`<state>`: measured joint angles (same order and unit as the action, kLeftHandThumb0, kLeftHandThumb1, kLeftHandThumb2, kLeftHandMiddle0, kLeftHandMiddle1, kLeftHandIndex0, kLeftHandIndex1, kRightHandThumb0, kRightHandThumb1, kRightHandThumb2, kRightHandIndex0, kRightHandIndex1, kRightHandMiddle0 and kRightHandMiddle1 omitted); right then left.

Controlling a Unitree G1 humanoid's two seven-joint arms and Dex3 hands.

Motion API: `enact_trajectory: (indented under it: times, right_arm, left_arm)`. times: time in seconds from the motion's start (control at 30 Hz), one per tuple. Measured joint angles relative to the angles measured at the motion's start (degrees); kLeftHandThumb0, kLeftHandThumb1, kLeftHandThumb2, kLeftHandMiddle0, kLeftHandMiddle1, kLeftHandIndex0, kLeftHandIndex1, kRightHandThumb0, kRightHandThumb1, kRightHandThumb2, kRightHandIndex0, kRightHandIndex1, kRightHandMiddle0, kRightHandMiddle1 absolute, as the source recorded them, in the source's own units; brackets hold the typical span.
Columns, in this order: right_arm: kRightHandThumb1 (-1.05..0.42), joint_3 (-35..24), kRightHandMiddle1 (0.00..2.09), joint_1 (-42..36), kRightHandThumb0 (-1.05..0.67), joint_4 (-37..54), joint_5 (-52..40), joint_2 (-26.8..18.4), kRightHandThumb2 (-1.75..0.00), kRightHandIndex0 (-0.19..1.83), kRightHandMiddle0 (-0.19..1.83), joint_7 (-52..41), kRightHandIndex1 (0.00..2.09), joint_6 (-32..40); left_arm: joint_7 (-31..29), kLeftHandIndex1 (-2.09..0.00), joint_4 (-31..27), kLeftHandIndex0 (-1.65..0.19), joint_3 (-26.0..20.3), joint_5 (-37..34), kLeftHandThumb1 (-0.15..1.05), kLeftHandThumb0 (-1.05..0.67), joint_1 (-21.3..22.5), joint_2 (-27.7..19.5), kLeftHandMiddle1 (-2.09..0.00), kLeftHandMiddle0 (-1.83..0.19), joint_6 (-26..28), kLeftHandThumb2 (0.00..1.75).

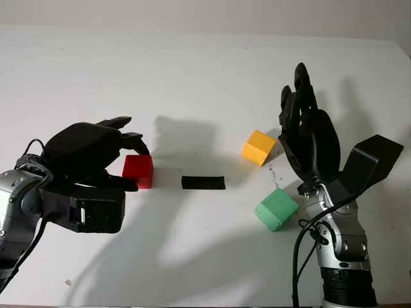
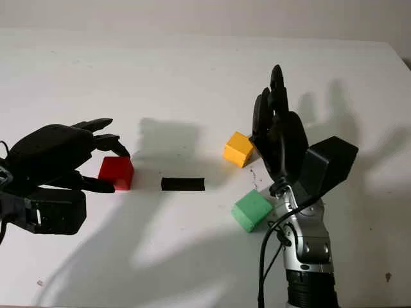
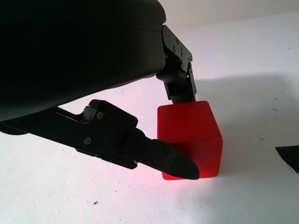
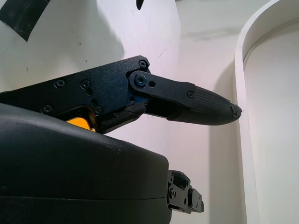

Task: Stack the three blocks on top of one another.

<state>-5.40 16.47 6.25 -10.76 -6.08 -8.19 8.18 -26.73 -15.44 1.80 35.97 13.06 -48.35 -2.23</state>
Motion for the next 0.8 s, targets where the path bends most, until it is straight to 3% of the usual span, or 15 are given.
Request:
enact_trajectory:
  times: [0.2, 0.57, 0.8]
  right_arm:
    - [-1.05, 0.00, 0.00, 0.00, -0.74, 0.00, -0.04, 0.00, -0.67, -0.19, -0.19, -0.27, 0.00, 0.00]
    - [-1.05, 0.00, 0.00, -0.01, -0.74, -0.01, -0.02, 0.14, -0.65, -0.19, -0.19, -0.07, 0.00, -0.23]
    - [-1.05, 0.08, 0.00, -0.03, -0.74, -0.06, 0.09, 0.41, -0.64, -0.19, -0.19, -0.01, 0.00, -0.75]
  left_arm:
    - [2.36, -1.48, 1.24, -0.24, -0.10, 1.51, 1.01, -0.37, -0.11, -0.01, -0.07, -0.25, -2.29, 0.05]
    - [1.36, -1.57, 0.95, -0.19, -0.93, -0.27, 1.03, -0.41, -0.06, -0.02, -0.06, -0.25, -4.37, 0.06]
    - [-5.55, -1.51, -1.25, -0.26, -0.06, -5.79, 1.03, -0.43, 6.95, 1.30, -0.07, -0.28, -2.28, 0.05]
